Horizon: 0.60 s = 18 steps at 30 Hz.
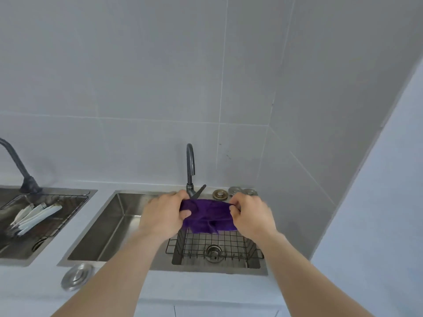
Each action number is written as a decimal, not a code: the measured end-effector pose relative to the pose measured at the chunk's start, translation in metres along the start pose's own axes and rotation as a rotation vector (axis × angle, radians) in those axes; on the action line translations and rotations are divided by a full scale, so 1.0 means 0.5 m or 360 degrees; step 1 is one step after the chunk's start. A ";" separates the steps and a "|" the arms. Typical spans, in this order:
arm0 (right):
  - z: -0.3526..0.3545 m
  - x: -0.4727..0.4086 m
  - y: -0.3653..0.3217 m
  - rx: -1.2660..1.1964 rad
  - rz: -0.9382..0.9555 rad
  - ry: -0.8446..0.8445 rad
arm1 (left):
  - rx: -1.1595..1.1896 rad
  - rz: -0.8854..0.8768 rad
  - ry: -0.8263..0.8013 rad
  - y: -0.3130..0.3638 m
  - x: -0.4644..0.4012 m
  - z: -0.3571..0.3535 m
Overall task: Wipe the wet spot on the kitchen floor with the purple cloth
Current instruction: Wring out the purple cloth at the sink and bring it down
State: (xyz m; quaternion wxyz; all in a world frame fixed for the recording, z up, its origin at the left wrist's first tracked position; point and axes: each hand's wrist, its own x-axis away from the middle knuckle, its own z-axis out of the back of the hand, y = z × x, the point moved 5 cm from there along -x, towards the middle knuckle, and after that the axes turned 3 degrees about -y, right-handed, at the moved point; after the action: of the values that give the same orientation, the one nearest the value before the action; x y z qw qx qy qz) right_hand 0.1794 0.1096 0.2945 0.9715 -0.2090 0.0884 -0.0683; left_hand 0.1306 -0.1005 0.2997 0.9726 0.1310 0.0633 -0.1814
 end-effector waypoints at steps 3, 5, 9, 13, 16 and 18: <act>0.040 0.104 -0.062 0.0017 -0.0010 0.0071 | 0.0031 -0.0055 0.0060 -0.004 0.094 0.058; 0.058 0.168 -0.095 0.0032 -0.0024 0.0111 | 0.0066 -0.0085 0.0075 -0.009 0.152 0.089; 0.082 0.275 -0.136 0.0063 -0.0059 0.0148 | 0.0117 -0.0103 0.0083 -0.012 0.249 0.130; 0.103 0.355 -0.149 0.0069 -0.0107 0.0166 | 0.0140 -0.0130 0.0091 0.005 0.325 0.152; 0.113 0.403 -0.148 0.0076 -0.0113 0.0189 | 0.0156 -0.0143 0.0089 0.019 0.367 0.158; 0.117 0.434 -0.140 0.0079 -0.0121 0.0193 | 0.0135 -0.0153 0.0077 0.031 0.392 0.158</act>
State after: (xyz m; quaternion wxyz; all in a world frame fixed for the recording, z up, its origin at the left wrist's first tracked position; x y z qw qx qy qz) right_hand 0.3962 0.0327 0.3452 0.9660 -0.1836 0.1373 -0.1197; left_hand 0.3240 -0.1743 0.3457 0.9545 0.1733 0.0852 -0.2273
